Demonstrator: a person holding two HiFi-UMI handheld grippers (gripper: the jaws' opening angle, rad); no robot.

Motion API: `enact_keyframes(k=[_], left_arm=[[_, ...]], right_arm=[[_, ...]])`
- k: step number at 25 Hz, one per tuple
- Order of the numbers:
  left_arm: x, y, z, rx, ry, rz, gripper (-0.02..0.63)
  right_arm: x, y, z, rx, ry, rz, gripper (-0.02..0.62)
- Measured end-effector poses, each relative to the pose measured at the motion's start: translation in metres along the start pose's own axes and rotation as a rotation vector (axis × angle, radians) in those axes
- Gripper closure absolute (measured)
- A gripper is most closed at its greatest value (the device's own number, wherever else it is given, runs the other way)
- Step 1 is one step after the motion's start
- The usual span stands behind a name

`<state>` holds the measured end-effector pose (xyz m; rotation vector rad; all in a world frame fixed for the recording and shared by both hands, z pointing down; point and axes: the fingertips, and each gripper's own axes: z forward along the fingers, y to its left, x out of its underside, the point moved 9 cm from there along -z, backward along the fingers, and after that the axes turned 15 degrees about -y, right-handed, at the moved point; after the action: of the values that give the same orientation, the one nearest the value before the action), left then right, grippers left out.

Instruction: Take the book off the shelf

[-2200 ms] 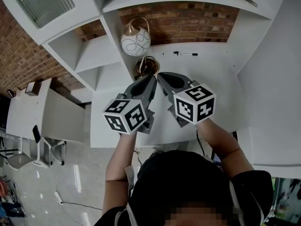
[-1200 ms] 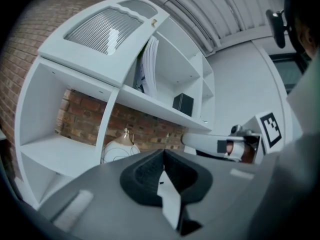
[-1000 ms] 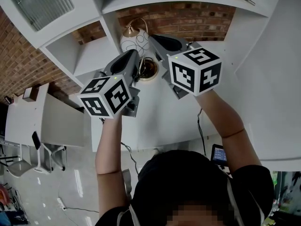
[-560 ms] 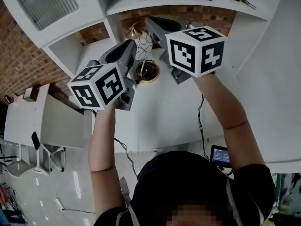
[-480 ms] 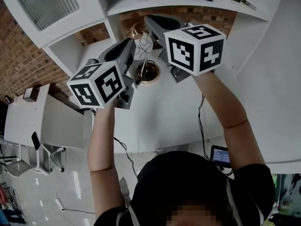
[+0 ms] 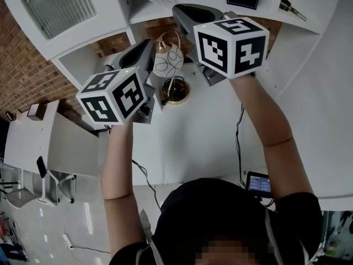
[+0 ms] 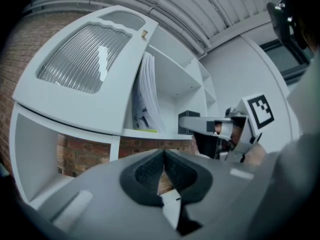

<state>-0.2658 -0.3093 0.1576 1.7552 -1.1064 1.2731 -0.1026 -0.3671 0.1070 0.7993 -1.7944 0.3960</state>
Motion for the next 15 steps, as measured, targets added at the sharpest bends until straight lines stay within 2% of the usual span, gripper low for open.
enact_keyframes(k=[4, 8, 15], left_arm=[[-0.006, 0.005, 0.011, 0.005, -0.003, 0.001, 0.597], [-0.013, 0.010, 0.016, 0.004, -0.017, 0.009, 0.597], [-0.037, 0.016, 0.024, 0.008, -0.049, 0.059, 0.597]], right_arm=[[-0.007, -0.002, 0.014, 0.000, -0.008, -0.077, 0.597], [-0.013, -0.007, 0.027, 0.001, -0.022, -0.108, 0.592], [-0.018, -0.004, 0.046, -0.035, -0.022, -0.160, 0.464]])
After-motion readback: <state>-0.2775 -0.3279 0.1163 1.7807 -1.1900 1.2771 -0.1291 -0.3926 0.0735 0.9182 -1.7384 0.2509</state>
